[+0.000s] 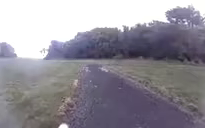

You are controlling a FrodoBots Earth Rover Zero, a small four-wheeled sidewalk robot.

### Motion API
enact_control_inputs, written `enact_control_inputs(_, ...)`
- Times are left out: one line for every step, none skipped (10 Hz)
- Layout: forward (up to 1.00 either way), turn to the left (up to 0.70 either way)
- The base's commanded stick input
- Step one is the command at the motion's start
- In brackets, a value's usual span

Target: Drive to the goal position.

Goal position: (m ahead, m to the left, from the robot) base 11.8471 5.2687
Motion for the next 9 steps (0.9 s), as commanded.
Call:
enact_control_inputs(0.7,0.0)
enact_control_inputs(0.7,0.0)
enact_control_inputs(0.7,0.0)
enact_control_inputs(0.7,0.0)
enact_control_inputs(0.7,0.0)
enact_control_inputs(0.7,0.0)
enact_control_inputs(0.7,0.0)
enact_control_inputs(0.7,0.0)
enact_control_inputs(0.7,0.0)
